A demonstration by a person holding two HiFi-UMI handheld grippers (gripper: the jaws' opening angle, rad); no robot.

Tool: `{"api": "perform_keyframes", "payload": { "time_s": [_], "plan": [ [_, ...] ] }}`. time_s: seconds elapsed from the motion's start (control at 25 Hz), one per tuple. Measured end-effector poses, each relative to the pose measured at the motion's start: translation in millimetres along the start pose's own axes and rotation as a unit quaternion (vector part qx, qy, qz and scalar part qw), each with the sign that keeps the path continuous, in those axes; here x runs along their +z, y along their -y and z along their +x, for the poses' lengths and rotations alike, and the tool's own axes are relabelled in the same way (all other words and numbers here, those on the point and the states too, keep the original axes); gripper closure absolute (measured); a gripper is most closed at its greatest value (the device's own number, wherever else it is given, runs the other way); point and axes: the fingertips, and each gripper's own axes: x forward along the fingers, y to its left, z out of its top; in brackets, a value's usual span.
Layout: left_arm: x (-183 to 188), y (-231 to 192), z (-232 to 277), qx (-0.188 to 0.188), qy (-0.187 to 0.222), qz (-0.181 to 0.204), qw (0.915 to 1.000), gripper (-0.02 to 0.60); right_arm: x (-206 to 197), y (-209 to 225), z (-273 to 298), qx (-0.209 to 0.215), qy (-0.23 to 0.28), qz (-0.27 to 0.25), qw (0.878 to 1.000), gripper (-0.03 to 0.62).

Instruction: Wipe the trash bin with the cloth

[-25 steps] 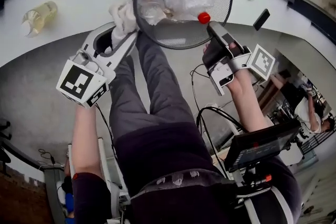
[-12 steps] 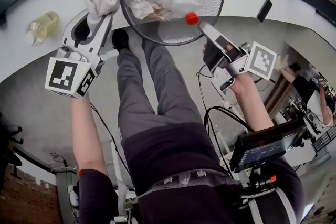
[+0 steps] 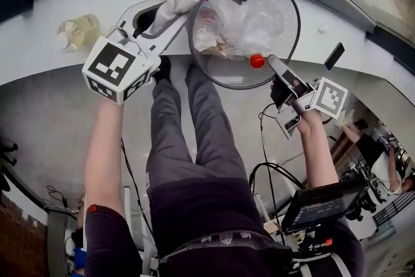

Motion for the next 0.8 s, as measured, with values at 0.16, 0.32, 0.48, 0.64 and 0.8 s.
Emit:
{"api": "perform_keyframes", "payload": {
  "time_s": [0.16, 0.32, 0.48, 0.64, 0.8],
  "plan": [
    [-28.4, 15.6, -9.7, -0.021, -0.036, 0.004, 0.9991, 0.472, -0.7, 3.2, -0.9, 0.022, 0.049, 0.118, 0.992, 0.451],
    [-50.4, 48.4, -16.6, -0.036, -0.050, -0.015, 0.9980, 0.472, -6.0, 9.1, -4.7, 0.017, 0.070, 0.171, 0.983, 0.451],
    [-65.6, 78.8, -27.1, -0.047, -0.052, -0.040, 0.9967, 0.472, -29.0, 1.0, -0.3, 0.029, 0.047, 0.223, 0.973, 0.451],
    [-83.5, 99.7, -32.7, -0.074, -0.065, -0.063, 0.9931, 0.472, -56.1, -19.2, 17.4, 0.048, -0.003, 0.228, 0.972, 0.462],
    [-88.6, 94.5, -35.6, -0.064, -0.076, -0.048, 0.9939, 0.472, -56.0, -25.5, 18.9, 0.056, -0.010, 0.198, 0.979, 0.462]
  ]
}}
